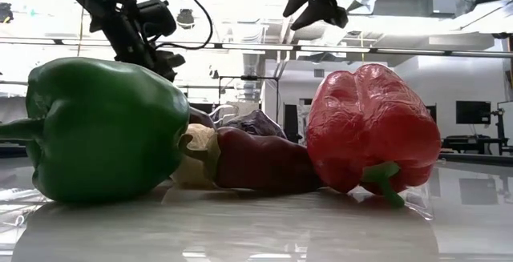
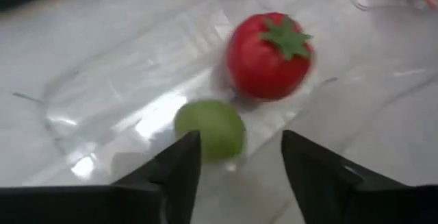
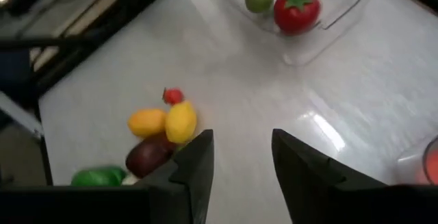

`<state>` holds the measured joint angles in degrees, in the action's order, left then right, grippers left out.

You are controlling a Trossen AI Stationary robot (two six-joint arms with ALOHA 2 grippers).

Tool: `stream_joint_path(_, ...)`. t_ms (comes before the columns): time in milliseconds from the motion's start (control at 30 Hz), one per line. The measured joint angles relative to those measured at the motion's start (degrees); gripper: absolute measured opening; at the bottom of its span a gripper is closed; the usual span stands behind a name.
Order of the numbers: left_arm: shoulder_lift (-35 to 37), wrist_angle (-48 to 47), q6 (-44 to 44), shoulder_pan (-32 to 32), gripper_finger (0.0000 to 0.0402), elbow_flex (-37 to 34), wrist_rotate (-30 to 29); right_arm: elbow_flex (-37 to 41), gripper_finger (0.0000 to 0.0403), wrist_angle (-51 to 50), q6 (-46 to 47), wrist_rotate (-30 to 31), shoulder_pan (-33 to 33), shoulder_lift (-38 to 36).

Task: Sort produce into baskets
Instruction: Put the green lemon into the left transparent bin, then put the yellow lemon into the left transparent bin

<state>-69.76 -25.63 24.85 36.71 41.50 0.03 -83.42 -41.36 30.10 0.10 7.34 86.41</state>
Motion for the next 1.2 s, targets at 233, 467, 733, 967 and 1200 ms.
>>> stream_joint_path(233, 5.02, -1.75, -0.67, 0.06, 0.0257, -0.02, 0.04, 0.0, 0.0154, 0.74, 3.14, -0.07, 0.74, 0.0)
stream_joint_path(467, 11.43, -0.66, 1.21, -0.39, 0.0262, -0.02, -0.18, 0.0, 0.0146, 2.43, 6.59, 0.0, -1.36, 0.1)
stream_joint_path(733, 16.95, -1.57, 3.41, -2.34, 0.0263, -0.02, 0.75, 0.0, 0.0146, 9.03, 7.13, -0.1, -2.08, 0.11)
stream_joint_path(967, 17.17, 0.71, 3.73, -2.71, 0.0263, -0.02, 1.08, 1.15, 0.0146, 8.63, 5.77, -0.85, -2.04, 0.11)
stream_joint_path(1200, 17.18, 2.97, 3.43, -2.71, 0.0263, -0.02, 1.05, 5.48, 0.0163, 8.41, -1.68, -2.34, -1.01, 0.19)
